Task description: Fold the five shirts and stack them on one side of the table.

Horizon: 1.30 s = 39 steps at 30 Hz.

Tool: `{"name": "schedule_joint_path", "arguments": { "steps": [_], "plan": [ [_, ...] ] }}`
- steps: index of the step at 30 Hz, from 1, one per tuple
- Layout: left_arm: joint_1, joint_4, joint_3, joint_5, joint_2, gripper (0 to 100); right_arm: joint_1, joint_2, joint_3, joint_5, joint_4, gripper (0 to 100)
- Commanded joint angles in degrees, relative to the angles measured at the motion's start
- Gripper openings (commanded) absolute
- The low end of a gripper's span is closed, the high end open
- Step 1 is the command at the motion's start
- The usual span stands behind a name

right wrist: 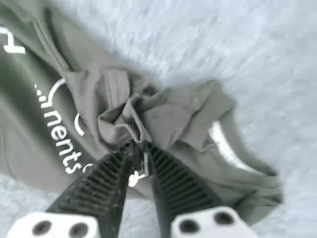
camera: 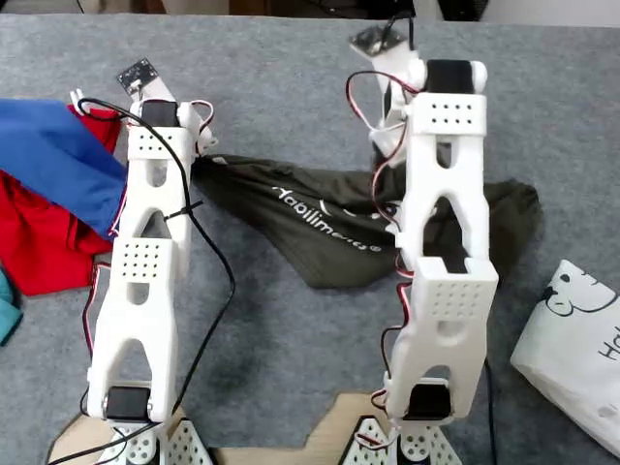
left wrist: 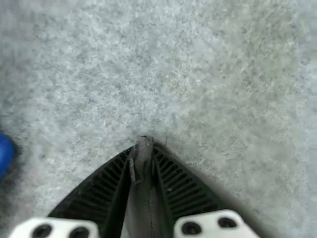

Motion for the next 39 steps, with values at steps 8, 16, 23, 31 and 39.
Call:
{"name": "schedule_joint_path", "arguments": {
  "steps": [8, 16, 23, 31, 39],
  "plan": [
    [1.58, 3.16, -4.66, 0.26, -5.23, 2, -3.74, -16.48, -9.63, 8.09, 0.79, 0.4],
    [3.69, 5.63, -4.57, 0.09, -16.66, 2, -0.13, -27.56, -9.80, 8.26, -0.97, 0.5],
    [3.16, 10.37, -4.48, -1.32, -28.18, 2, 3.56, -35.74, -9.98, 5.89, -2.64, 0.5],
    [5.19, 10.29, -4.04, -7.21, -46.55, 2, 8.57, -44.70, -18.15, 1.85, -5.63, 0.5],
    [10.55, 10.29, 8.18, -17.23, -68.53, 2, 14.20, -51.91, -20.00, 0.44, -18.11, 0.5]
  ]
}}
